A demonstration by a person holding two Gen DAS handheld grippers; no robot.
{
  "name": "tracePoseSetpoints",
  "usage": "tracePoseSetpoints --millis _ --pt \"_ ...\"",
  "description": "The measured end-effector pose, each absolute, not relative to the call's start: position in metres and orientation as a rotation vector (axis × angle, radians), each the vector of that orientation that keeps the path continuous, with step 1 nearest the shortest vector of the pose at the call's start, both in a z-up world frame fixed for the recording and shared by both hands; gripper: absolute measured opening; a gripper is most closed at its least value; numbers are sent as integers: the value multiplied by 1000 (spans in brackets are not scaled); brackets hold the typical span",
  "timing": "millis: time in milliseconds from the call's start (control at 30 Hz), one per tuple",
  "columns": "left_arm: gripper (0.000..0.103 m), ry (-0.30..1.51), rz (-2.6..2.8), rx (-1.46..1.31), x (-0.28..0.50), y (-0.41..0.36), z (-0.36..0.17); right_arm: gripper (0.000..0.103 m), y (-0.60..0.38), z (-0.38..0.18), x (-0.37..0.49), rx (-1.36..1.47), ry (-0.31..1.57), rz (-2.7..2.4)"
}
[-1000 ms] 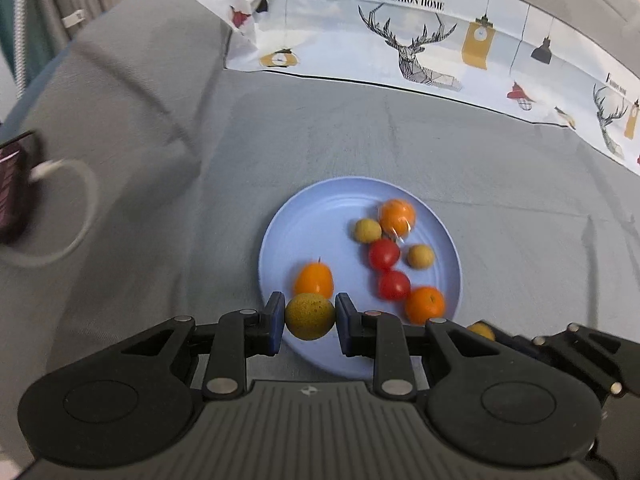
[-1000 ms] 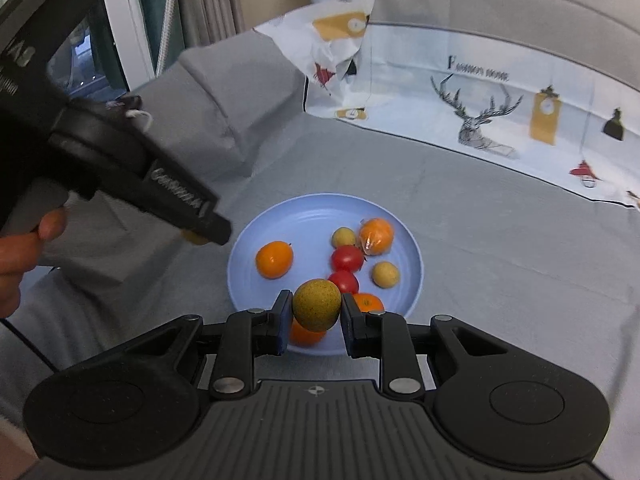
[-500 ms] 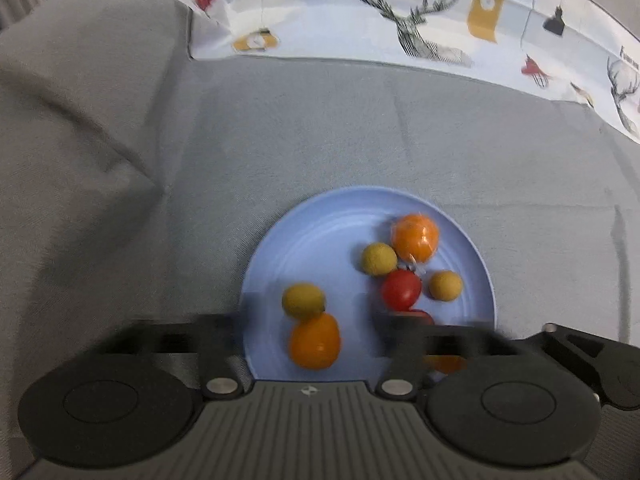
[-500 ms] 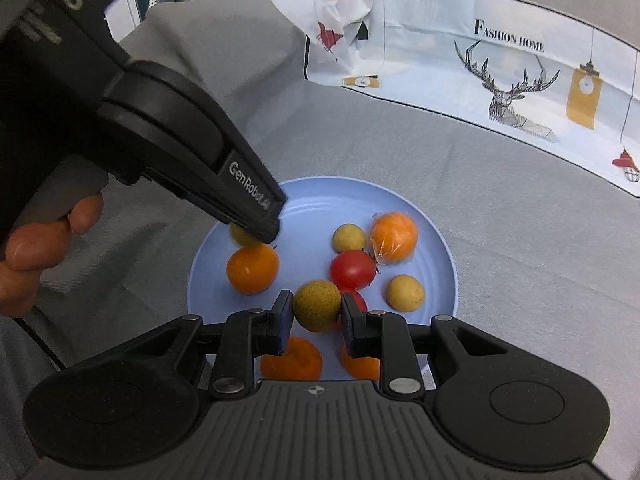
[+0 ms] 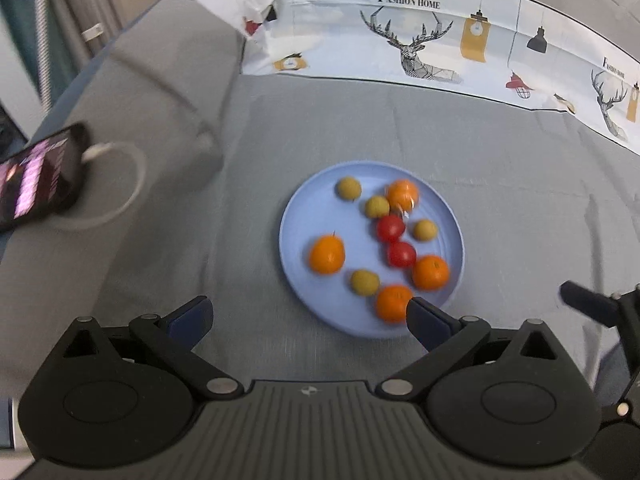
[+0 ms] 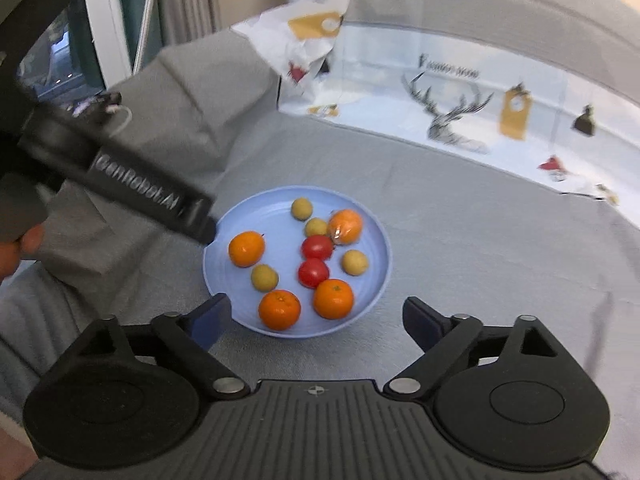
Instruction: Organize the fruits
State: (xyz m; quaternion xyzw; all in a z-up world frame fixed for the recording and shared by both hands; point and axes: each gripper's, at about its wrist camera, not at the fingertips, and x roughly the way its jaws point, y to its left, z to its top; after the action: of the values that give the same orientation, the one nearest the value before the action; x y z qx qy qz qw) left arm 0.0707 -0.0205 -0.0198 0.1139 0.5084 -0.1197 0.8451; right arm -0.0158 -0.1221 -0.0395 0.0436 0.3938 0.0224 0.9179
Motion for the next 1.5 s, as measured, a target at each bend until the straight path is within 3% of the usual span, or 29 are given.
tracePoseSetpoints --millis 700,1500 --pt "103 937 -190 231 -28 9 23 99 -98 8 -108 28 671 -26" --pt "103 902 -158 271 -38 3 20 102 -94 13 -116 6 642 -36"
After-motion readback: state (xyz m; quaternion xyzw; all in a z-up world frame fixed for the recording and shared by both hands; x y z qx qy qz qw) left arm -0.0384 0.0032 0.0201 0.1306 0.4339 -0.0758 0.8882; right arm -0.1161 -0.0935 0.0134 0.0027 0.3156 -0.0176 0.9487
